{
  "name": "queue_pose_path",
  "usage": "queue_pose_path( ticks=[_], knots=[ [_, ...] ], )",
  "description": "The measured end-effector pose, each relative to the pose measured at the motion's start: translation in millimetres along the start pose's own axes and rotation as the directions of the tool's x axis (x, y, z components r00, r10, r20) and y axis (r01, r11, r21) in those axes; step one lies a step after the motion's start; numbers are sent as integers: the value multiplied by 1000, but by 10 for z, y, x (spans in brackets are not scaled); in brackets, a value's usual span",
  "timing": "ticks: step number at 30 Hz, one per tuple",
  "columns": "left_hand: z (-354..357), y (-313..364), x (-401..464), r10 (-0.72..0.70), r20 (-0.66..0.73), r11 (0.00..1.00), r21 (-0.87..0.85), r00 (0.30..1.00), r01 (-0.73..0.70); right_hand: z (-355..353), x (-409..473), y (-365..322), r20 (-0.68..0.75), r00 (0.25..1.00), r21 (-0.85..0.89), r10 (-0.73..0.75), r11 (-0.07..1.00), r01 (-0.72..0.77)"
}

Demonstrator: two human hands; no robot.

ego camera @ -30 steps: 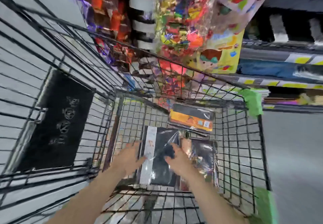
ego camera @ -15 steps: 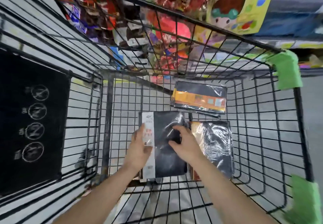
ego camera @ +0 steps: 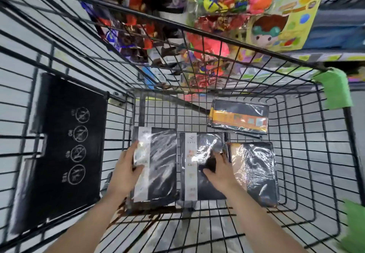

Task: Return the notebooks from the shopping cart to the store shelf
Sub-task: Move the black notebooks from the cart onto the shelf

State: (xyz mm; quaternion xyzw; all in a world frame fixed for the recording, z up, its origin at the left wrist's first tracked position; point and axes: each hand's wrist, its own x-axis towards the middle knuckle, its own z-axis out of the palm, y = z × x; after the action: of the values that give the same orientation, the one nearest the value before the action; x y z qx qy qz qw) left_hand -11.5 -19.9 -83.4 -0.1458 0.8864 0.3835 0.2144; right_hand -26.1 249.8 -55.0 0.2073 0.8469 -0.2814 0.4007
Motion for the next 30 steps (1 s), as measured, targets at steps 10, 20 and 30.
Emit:
queue_pose_path(
  ticks=[10, 20, 30],
  knots=[
    [41, -113, 37, 56, -7, 998, 23, 998, -56, 137, 188, -162, -80, 997, 51, 18, 999, -14],
    [-11, -151, -18, 26, -4, 999, -38, 1000, -26, 35, 248, -38, -27, 999, -57, 44, 997, -45],
    [-2, 189, -159, 39, -5, 987, -154, 999, -39, -171, -16, 31, -55, 998, 87, -21, 996, 26]
  ],
)
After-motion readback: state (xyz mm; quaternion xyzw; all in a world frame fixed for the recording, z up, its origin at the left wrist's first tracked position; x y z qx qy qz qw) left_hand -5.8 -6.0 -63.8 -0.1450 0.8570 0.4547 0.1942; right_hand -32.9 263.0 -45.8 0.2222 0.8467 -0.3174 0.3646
